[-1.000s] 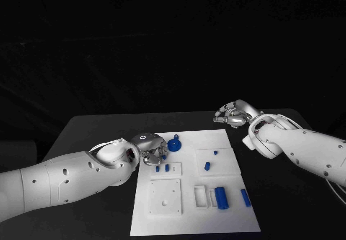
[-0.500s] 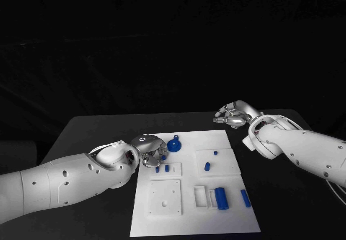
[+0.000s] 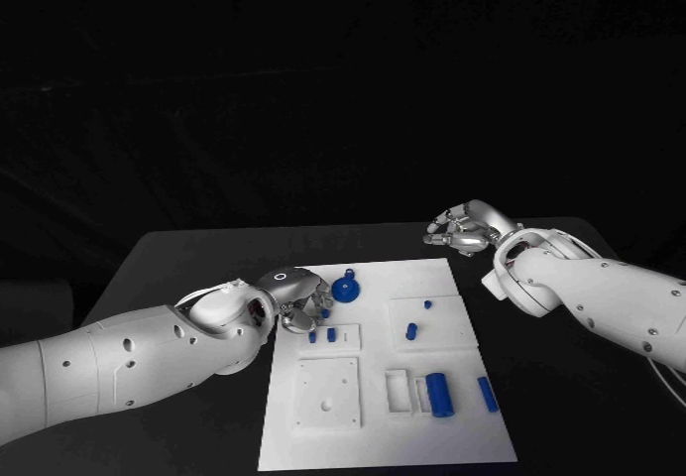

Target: Assemble the parts on the task board

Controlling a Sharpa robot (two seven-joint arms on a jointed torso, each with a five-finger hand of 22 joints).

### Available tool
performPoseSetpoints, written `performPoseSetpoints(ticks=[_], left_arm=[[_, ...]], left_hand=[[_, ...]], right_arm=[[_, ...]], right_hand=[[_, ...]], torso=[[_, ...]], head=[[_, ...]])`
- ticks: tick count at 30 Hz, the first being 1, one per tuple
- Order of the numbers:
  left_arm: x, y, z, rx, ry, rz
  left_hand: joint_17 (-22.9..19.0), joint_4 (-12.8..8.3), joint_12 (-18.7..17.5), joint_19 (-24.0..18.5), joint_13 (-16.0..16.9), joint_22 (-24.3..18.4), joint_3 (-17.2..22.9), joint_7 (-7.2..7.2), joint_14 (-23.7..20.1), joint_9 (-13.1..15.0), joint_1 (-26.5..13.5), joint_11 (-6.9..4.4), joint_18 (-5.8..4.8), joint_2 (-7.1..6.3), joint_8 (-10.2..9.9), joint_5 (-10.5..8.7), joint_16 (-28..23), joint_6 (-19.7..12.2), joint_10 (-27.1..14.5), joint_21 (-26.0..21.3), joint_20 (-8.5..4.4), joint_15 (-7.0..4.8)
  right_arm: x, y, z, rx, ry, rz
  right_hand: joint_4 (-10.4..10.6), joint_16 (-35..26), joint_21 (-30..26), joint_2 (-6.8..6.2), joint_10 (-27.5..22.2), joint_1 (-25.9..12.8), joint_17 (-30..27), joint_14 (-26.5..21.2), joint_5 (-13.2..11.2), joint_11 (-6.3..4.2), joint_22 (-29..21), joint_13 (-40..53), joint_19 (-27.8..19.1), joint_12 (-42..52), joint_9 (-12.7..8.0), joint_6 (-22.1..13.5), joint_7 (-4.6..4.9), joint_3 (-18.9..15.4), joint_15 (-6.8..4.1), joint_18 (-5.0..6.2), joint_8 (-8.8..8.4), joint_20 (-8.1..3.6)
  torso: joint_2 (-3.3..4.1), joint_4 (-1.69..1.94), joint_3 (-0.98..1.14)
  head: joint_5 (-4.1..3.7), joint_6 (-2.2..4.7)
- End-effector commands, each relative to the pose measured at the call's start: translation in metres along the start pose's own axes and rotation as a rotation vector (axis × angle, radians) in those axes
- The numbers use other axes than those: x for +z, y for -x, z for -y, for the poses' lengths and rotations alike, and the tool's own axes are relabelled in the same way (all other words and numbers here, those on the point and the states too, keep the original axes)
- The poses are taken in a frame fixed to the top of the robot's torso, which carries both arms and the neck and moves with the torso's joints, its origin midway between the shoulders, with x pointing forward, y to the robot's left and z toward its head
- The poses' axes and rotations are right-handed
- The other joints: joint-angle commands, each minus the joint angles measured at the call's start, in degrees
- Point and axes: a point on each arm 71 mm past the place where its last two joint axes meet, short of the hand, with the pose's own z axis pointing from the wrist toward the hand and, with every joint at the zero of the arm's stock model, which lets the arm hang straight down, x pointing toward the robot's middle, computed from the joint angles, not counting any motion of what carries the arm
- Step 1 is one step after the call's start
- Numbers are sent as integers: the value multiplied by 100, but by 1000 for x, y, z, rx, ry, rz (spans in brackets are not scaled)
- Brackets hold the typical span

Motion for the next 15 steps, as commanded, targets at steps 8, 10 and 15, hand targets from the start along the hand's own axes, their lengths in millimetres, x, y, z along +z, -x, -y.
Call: performPoseSetpoints(ticks=[8, 10, 15], left_arm=[[-5, 1, -25, -78, 83, -5], [-5, 2, -30, -87, 95, -5], [-6, 11, -48, -187, 150, 30]], left_hand=[[-16, -21, -41, -13, -6, 34, 36, 28, -21, 7, 161, 6, 419, -49, 31, 14, -34, -23, -58, -51, 1, 55], [-19, -66, -61, -27, -14, 39, 57, 46, -39, 10, 235, 20, 421, -30, 43, 34, -40, -21, -94, -55, 10, 69], [-25, -92, -76, -58, -23, 49, 69, 111, -71, 17, 271, 47, 413, -21, 68, 17, -48, -6, -136, -65, 39, 96]], right_arm=[[-1, -2, 2, -6, 16, -62], [-2, -2, 3, -5, 24, -76], [-6, -3, 2, 7, 57, -112]], right_hand=[[-139, -49, -54, 36, -66, 88, 9, 0, -1, 2, 44, -17, -8, 18, -4, -92, 64, -2, 4, 486, -89, -39], [-197, -57, -62, 53, -84, 127, 10, -14, -12, 14, 48, -23, -21, 12, -8, -120, 77, 0, 16, 486, -105, -37], [-442, -179, -167, 148, -250, 215, -26, -175, -49, 61, 48, -191, -172, -226, -4, -165, 121, 6, 67, 486, -132, 17]], torso=[[0, 0, -1], [-2, -4, 0], [1, -3, -1]], head=[[-10, 26], [-11, 40], [-17, 57]])
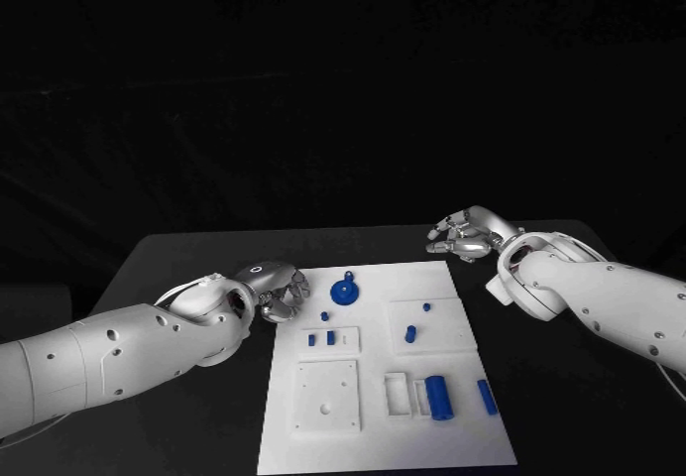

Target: Assemble the parts on the task board

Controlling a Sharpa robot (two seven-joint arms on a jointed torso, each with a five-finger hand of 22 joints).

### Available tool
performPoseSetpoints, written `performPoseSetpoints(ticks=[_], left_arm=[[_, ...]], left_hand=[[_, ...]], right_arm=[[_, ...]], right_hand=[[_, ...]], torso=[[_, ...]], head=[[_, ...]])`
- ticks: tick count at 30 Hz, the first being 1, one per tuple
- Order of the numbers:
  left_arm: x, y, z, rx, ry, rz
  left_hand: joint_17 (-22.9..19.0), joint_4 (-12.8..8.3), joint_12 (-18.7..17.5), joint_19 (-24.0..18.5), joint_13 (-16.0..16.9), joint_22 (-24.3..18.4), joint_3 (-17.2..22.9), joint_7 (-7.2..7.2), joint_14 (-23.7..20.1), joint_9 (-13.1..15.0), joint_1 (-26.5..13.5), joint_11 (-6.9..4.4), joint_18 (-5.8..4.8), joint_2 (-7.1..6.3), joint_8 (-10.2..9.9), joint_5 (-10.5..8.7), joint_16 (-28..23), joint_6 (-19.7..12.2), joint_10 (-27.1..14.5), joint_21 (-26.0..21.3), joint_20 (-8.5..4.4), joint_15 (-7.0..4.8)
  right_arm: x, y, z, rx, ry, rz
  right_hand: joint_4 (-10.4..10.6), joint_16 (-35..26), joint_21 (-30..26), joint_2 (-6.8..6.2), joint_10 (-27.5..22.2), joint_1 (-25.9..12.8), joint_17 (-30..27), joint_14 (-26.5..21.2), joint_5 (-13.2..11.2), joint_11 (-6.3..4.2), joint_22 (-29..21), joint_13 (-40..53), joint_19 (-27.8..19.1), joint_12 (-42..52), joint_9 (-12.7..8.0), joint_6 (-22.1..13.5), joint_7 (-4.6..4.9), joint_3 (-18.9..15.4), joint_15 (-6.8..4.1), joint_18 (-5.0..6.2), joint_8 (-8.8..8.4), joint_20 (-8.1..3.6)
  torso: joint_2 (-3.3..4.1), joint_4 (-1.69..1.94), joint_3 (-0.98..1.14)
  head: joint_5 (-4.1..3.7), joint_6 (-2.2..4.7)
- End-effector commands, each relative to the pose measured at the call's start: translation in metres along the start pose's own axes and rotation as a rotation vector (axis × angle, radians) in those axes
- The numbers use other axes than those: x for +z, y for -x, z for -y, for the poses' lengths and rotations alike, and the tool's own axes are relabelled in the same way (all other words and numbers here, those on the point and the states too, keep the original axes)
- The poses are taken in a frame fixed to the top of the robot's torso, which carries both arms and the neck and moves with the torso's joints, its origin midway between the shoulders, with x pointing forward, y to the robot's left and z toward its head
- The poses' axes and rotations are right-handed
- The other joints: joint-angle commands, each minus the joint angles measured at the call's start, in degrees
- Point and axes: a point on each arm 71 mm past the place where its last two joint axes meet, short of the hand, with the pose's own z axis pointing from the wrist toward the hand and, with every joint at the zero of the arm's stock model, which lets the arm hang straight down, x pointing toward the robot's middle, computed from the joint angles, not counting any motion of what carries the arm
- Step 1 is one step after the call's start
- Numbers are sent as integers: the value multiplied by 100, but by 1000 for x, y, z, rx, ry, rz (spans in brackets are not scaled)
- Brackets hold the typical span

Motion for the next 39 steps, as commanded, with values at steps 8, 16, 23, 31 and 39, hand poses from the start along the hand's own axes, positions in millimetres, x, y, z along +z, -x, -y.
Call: performPoseSetpoints(ticks=[8, 16, 23, 31, 39], left_arm=[[1, 20, -19, -306, 9, 92], [-4, 34, -33, -798, 65, 178], [-9, 43, -37, -926, 30, 230], [-11, 43, -37, -1030, 53, 230], [-10, 41, -28, -1054, 38, 215]], left_hand=[[-111, 118, 78, -143, 36, 4, -25, 80, -115, 36, -132, -2, 368, 132, 116, -73, -209, 85, 90, -151, 41, 7], [-163, 275, 137, -195, 75, -19, -193, 53, -151, 57, -388, -49, 331, 122, 175, -418, -318, 113, 189, -231, 5, -38], [-195, 396, 186, -233, 106, -41, -510, 60, -151, 81, -757, -68, 290, 141, 217, -499, -390, 97, 261, -294, 1, -57], [-994, -9, 173, -761, 127, -601, -649, 5, -457, 156, -905, -9, -11, 460, 437, -385, -2348, 91, 375, -1329, 131, 115], [-997, -101, 129, -760, 116, -648, -647, 8, -350, 149, -969, -13, -44, 518, 480, -343, -2782, 67, 429, -1476, 151, 162]], right_arm=[[-16, -12, -7, -79, 118, -138], [-33, -24, -12, -305, 199, -220], [-40, -30, -10, -476, 248, -245], [-48, -43, -19, -600, 282, -253], [-50, -55, -20, -646, 283, -268]], right_hand=[[-385, -407, -388, 125, -519, 133, -239, -447, -165, 102, -7, -1138, -454, -1470, 36, -53, 128, 149, 116, 486, -35, 232], [-425, -314, -409, 111, -155, 600, -371, -210, -630, 312, 18, -3170, -209, -3962, 117, -34, 210, 307, 291, 486, 46, 164], [-439, -248, -371, 90, -35, 725, -392, -103, -662, 330, 43, -3437, -96, -4315, 129, 4, 189, 311, 307, 486, 73, 136], [-429, -169, -322, 3, 151, 823, -432, 29, -724, 360, 72, -3774, 46, -4710, 119, 78, 162, 324, 334, 486, 97, 129], [-367, -140, -333, -120, 367, 846, -490, 93, -978, 353, 67, -3988, 140, -4947, 84, 126, 153, 564, 327, 486, 90, 144]], torso=[[4, 5, 2], [-4, 19, 12], [-5, 17, 11], [-2, 12, 17], [4, 19, 2]], head=[[-142, 61], [-265, 93], [-330, 85], [-322, 54], [-324, 23]])
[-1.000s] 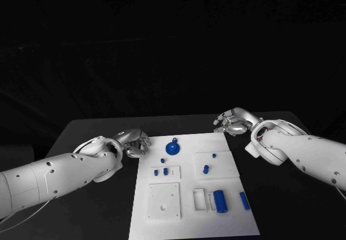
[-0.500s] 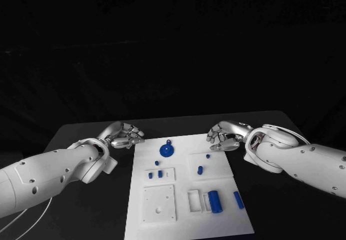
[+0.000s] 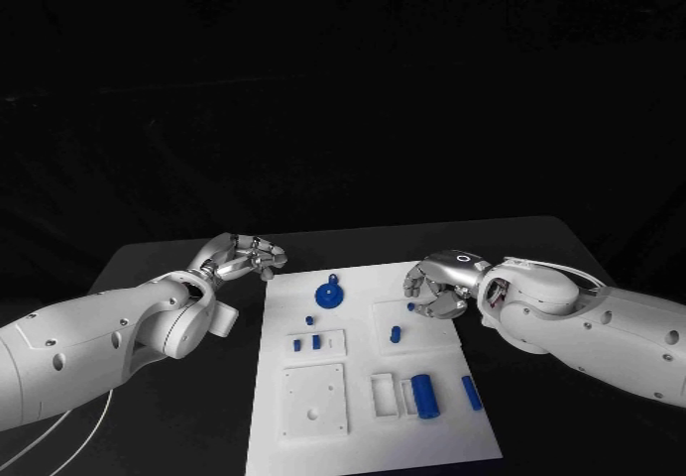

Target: Assemble the parts on the task board

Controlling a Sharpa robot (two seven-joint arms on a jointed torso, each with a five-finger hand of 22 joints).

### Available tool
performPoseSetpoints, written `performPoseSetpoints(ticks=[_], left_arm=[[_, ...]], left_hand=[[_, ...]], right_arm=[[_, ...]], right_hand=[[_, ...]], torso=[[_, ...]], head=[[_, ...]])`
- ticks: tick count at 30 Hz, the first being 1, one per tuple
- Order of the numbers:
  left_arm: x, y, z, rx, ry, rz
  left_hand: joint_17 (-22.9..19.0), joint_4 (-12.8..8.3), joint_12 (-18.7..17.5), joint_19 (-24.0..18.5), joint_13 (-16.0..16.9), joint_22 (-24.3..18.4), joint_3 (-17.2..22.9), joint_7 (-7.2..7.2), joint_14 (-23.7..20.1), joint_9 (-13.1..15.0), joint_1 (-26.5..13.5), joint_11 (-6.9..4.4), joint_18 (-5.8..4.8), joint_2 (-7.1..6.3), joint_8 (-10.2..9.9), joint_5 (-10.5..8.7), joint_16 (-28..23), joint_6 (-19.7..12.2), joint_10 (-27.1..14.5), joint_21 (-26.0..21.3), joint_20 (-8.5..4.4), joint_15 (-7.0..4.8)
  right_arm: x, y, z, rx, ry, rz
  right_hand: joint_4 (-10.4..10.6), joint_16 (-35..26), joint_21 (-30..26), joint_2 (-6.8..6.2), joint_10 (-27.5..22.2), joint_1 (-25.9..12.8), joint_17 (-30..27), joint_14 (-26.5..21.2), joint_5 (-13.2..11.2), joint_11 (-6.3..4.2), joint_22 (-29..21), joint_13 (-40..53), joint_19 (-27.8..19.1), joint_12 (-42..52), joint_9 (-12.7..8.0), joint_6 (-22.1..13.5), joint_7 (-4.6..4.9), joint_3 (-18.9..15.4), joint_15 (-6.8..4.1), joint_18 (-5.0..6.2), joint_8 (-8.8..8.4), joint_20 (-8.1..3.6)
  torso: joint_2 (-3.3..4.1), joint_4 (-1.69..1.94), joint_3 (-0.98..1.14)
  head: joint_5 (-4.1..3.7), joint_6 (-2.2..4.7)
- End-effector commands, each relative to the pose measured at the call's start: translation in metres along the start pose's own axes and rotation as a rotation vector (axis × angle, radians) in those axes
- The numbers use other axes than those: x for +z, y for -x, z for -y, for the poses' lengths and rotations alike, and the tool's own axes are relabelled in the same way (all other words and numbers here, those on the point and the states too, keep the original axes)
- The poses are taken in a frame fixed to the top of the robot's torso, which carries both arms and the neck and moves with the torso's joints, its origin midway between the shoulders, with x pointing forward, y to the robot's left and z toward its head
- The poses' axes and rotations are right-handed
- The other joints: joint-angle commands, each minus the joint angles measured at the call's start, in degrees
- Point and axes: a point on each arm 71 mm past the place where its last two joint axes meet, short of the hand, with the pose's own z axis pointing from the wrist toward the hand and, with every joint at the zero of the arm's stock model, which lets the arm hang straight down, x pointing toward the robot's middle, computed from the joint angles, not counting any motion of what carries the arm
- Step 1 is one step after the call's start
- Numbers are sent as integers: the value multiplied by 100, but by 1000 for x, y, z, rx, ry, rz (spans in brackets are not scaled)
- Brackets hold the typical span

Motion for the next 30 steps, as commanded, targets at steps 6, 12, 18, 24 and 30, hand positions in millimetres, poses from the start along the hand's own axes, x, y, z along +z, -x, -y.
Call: performPoseSetpoints(ticks=[6, 12, 18, 24, 30], left_arm=[[0, -2, 2, -59, -9, -1], [0, -1, 2, -60, -5, -3], [0, -1, 2, -61, 0, -5], [-1, -2, 1, -65, 3, -12], [-1, -1, 1, -64, 5, -9]], left_hand=[[30, -60, -38, -38, -12, -7, -12, -32, 61, -11, -38, 11, -106, 29, 36, 34, -123, -44, 34, -62, -9, 0], [42, -64, -43, -38, -13, -7, -12, -29, 70, -14, -44, 12, -107, 31, 36, 34, -148, -52, 34, -71, -7, 2], [54, -66, -49, -34, -15, -5, -14, -27, 84, -16, -50, 15, -107, 32, 36, 32, -164, -60, 32, -77, -6, 1], [69, -64, -56, -28, -17, -2, -17, -25, 99, -19, -61, 18, -107, 36, 36, 30, -179, -67, 28, -81, -6, 0], [84, -64, -63, -21, -19, 0, -16, -23, 113, -22, -65, 20, -105, 42, 37, 30, -192, -73, 25, -84, -8, -3]], right_arm=[[3, -8, -7, -89, -2, -34], [5, -13, -6, -113, -15, -36], [7, -16, -8, -128, -16, -45], [7, -20, -8, -159, -20, -65], [8, -21, -10, -174, -20, -66]], right_hand=[[21, 46, 9, -64, 153, -18, -27, 66, -95, -11, 72, -77, 73, -83, -14, 76, -38, 115, -15, 399, 30, -10], [83, 56, -2, -94, 255, -16, -54, 77, -221, -24, 75, -142, 98, -157, -28, 117, -52, 266, -29, 399, 35, -15], [160, 69, -6, -108, 328, -11, -72, 88, -315, -33, 79, -187, 122, -211, -41, 143, -59, 402, -37, 399, 36, -23], [278, 86, -8, -108, 501, 41, -94, 91, -589, -75, 93, -207, 134, -229, -44, 274, -111, 694, -78, 399, 84, -32], [337, 96, 1, -96, 602, 41, -105, 94, -734, -103, 101, -200, 144, -228, -51, 349, -139, 811, -105, 399, 108, -37]], torso=[[3, 6, -7], [3, 12, -8], [6, 10, -10], [5, 9, -11], [8, 7, -8]], head=[[23, -42], [25, -58], [31, -73], [35, -92], [45, -101]])
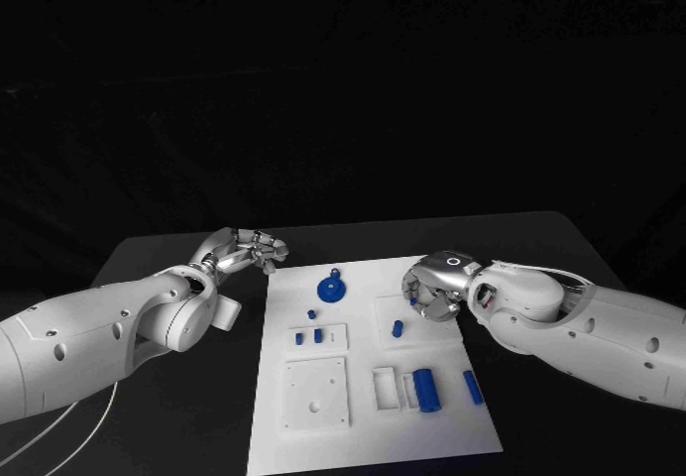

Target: Assemble the parts on the task board

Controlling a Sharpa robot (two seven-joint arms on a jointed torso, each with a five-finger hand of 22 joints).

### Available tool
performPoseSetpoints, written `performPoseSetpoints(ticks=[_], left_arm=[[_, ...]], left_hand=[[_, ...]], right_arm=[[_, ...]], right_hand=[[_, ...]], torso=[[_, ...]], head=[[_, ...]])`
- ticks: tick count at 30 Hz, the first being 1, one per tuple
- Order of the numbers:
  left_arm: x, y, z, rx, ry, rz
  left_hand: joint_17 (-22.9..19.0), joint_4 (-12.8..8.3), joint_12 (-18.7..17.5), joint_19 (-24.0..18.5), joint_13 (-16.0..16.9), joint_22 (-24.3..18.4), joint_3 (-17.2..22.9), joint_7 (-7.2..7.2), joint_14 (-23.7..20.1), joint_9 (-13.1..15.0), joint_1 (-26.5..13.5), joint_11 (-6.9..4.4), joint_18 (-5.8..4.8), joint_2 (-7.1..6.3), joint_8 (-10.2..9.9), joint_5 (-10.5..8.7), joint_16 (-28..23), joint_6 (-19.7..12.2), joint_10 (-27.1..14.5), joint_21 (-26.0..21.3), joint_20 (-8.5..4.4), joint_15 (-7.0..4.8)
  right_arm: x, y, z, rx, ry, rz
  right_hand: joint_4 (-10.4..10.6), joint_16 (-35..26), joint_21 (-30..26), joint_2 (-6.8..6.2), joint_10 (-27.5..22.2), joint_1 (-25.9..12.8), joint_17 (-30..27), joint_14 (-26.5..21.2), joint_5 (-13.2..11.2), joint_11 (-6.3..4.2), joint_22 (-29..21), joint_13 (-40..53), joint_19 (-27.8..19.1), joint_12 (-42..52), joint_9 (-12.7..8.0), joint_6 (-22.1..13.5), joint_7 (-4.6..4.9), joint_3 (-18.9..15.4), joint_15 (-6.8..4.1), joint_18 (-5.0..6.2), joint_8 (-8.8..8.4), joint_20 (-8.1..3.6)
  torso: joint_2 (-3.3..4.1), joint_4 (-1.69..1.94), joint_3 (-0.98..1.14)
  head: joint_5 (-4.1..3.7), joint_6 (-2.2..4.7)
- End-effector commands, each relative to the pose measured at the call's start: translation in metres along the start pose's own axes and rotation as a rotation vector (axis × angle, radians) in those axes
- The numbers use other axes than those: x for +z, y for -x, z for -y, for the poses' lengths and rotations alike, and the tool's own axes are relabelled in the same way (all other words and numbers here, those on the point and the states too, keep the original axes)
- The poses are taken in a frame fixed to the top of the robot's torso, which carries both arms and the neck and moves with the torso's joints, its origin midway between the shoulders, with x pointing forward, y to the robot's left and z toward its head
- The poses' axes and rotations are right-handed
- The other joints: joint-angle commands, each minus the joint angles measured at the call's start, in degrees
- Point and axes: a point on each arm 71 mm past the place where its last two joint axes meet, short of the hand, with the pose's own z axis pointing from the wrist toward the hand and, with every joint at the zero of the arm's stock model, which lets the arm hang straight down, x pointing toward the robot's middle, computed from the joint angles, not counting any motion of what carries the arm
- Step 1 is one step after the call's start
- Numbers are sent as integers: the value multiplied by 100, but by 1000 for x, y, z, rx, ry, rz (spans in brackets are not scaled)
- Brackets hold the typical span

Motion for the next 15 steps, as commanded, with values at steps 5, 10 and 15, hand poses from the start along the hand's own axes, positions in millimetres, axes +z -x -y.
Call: performPoseSetpoints(ticks=[5, 10, 15], left_arm=[[0, 0, 1, -13, -2, -10], [0, -1, 1, -14, -1, -12], [0, -1, 1, -14, 1, -12]], left_hand=[[22, -21, -25, -16, -10, 2, 0, 14, 43, -11, -42, 23, -49, 23, 38, 31, -48, -40, 21, -39, -12, -6], [29, -24, -28, -12, -11, 3, 1, 14, 49, -11, -41, 24, -49, 23, 39, 31, -52, -42, 18, -40, -13, -8], [40, -28, -32, -7, -12, 5, 2, 15, 58, -12, -38, 26, -47, 25, 41, 31, -59, -43, 17, -41, -15, -10]], right_arm=[[0, -9, -2, -47, -7, -44], [0, -9, -3, -66, -17, -30], [1, -8, -5, -85, -23, -19]], right_hand=[[33, 43, -5, -2, 312, 40, -19, 18, -117, 65, 104, 28, 35, 10, 1, 134, -46, 134, -80, 398, 64, -28], [115, 45, -1, 75, 486, 116, -30, 34, -352, 0, 105, 77, 44, 73, 23, 294, -110, 367, -144, 398, 135, -33], [150, 49, 18, 62, 564, 135, -40, 54, -384, -30, 109, 110, 66, 84, 28, 360, -136, 504, -172, 398, 158, -46]], torso=[[-3, -3, 4], [-1, -7, 4], [-3, -4, 3]], head=[[0, -20], [-3, -26], [-7, -33]])
